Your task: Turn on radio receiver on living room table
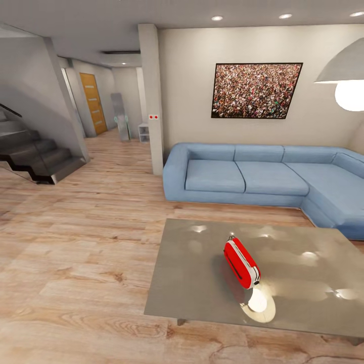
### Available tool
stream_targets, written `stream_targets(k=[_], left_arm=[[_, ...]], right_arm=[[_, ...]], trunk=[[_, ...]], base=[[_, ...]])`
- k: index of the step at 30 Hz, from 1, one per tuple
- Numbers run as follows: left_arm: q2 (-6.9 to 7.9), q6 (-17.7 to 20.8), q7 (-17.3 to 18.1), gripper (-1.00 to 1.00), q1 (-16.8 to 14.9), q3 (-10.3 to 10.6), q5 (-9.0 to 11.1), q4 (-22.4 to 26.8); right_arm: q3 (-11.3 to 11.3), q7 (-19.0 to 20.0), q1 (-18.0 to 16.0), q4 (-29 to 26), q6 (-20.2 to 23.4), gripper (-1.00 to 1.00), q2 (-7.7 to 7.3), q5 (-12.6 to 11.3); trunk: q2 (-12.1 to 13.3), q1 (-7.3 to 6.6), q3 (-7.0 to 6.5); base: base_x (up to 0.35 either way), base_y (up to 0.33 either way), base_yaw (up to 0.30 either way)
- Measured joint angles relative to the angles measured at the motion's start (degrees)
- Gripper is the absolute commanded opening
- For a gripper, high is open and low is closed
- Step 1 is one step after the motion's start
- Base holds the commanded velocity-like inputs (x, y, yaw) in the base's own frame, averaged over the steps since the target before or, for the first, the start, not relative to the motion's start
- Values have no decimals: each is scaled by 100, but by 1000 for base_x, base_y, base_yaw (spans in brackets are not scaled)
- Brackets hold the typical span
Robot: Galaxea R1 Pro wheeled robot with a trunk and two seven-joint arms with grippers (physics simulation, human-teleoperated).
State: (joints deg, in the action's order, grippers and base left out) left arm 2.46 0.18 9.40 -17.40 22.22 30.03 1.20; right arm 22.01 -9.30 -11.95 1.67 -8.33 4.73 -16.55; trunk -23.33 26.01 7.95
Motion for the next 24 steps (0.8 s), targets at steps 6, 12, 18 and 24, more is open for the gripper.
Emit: stream_targets(k=[6, 12, 18, 24], left_arm=[[0, 0, 0, -100, 0, -2, -2, 0], [0, 0, 0, -100, 0, 1, 2, -1], [0, 0, 0, -100, 0, 0, 3, 1], [0, 0, 0, -100, 0, 1, 3, 2]], right_arm=[[391, -16, 0, -166, 50, 100, -193, 46], [443, 2, 7, -64, 48, 100, -184, 11], [474, 14, 9, -15, 2, 100, -221, 40], [458, 16, 9, -10, -1, 100, -217, 25]], trunk=[[0, 0, 0], [0, 0, 0], [0, 0, 0], [0, 0, 0]], base=[[0, 0, 0], [0, 0, 0], [0, 0, 0], [0, 0, 0]])
